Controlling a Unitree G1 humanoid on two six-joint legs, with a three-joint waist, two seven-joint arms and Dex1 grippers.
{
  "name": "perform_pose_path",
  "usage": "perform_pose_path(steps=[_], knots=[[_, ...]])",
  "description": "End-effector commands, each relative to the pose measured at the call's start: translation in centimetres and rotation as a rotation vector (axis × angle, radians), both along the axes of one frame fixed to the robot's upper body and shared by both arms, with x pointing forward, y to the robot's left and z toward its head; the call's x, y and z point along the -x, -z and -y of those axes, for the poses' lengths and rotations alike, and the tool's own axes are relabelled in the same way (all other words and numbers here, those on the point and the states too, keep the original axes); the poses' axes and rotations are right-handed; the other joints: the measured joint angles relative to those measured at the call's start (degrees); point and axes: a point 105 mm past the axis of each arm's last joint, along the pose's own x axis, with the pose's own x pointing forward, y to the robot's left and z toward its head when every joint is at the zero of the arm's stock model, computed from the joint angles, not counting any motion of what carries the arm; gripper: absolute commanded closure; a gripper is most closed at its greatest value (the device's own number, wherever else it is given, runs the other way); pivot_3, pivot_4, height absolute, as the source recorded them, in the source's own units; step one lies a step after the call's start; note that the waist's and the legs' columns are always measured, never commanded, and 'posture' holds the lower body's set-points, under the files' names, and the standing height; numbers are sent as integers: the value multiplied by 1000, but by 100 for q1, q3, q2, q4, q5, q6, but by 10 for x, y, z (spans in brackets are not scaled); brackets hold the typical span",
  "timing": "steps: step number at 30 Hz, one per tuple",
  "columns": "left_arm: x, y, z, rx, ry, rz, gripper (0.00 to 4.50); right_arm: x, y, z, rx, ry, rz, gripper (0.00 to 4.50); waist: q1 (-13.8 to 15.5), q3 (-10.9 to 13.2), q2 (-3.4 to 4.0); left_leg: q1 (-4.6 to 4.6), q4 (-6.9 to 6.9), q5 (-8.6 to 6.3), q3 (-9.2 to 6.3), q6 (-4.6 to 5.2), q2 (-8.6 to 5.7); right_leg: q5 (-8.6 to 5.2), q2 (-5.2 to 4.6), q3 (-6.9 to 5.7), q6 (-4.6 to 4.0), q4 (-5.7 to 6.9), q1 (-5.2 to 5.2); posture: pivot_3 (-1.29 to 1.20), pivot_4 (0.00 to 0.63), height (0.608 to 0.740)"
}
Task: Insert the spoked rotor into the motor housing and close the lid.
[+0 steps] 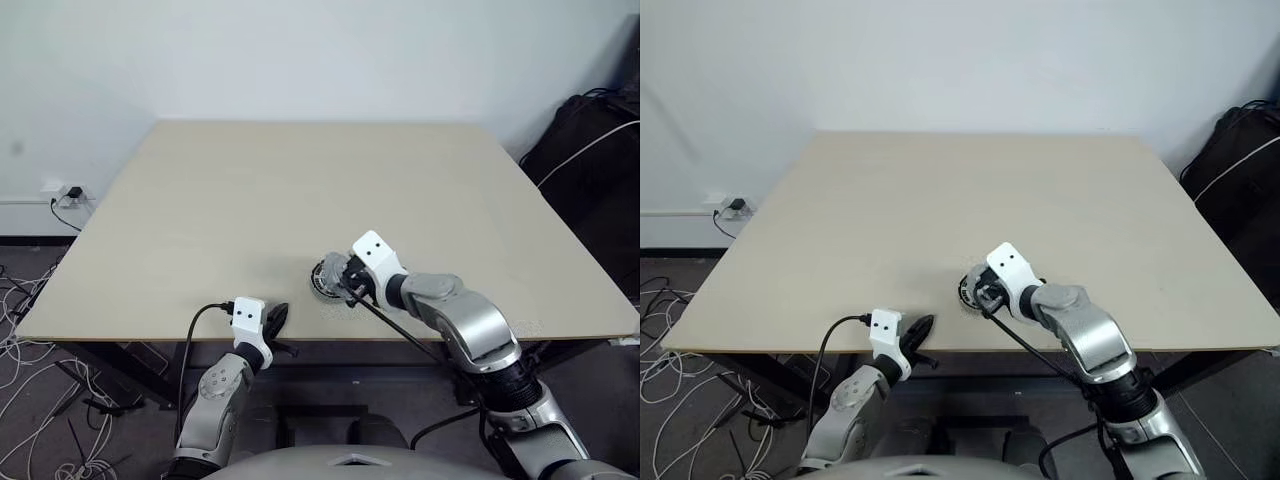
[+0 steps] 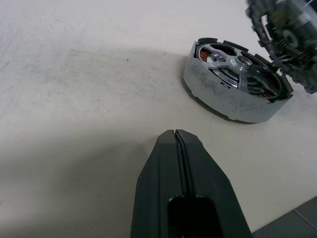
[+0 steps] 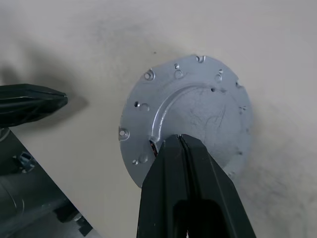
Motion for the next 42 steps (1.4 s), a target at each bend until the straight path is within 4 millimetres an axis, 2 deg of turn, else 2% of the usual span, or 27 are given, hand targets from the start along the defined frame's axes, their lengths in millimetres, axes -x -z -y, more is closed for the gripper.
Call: perform_pose_path(steps=[1, 11, 20, 23, 25, 27, 29, 38, 39, 42], knots=[[-5, -17, 3, 11, 7, 63, 4500, -10, -8, -9, -21, -24, 45, 4466, 2, 0, 0, 0, 0, 0, 0, 0, 0, 0, 1, 0, 0, 0, 0, 0, 0, 740], [-4, -18, 0, 10, -6, 63, 4500, -32, 7, -13, 13, -9, 48, 4466, -1, 0, 1, 0, 0, 0, 0, 0, 0, 1, 1, 1, -1, 1, 0, 0, 0, 740], [-4, -18, 1, 11, -11, 62, 4500, -33, 33, -4, 44, 24, -32, 4466, 0, -8, 4, 3, 0, 0, 0, 0, 0, 1, 1, 2, -1, 5, 1, 0, 0, 740], [-4, -18, 1, 11, -10, 62, 4500, -35, 29, -5, 12, 26, -6, 4466, 0, -10, 6, 5, 0, 0, 0, 0, -1, 1, 1, 2, -1, 6, 2, 0, 0, 740], [-4, -18, 1, 11, -8, 61, 4500, -40, 13, -11, -79, -6, 73, 4466, 3, -9, 5, 5, 0, 0, 0, 0, -1, 1, 1, 2, -1, 6, 2, 0, 0, 740], [-4, -18, 1, 10, -6, 61, 4500, -43, -3, -13, -142, -47, 158, 3855, 0, -7, 6, 4, 0, 0, 0, 0, -1, 1, 2, 2, -1, 5, 2, 0, 0, 740], [-4, -18, 0, 9, -4, 61, 4500, -42, -10, -14, -159, -97, 206, 3231, -3, -6, 7, 2, 0, 0, 1, 0, -2, 1, 5, 3, -1, 2, 0, 0, 0, 740], [-6, -20, -3, 1, -5, 69, 4500, -42, 2, -3, -152, -228, 230, 240, -12, -5, 5, 4, 2, 1, 1, 0, 0, 1, 10, 3, -1, 4, 2, 0, 0, 740], [-6, -21, -4, 0, -8, 72, 4500, -43, 4, -2, -151, -235, 226, 15, -12, -5, 5, 4, 3, 1, 1, 0, 0, 1, 10, 3, -1, 4, 3, 0, 0, 740], [-7, -22, -7, -5, -21, 81, 4500, -42, 9, 0, -160, -263, 205, 15, -11, -5, 5, 4, 3, 1, 1, 0, 0, 1, 10, 4, -1, 4, 3, 0, 0, 740]])
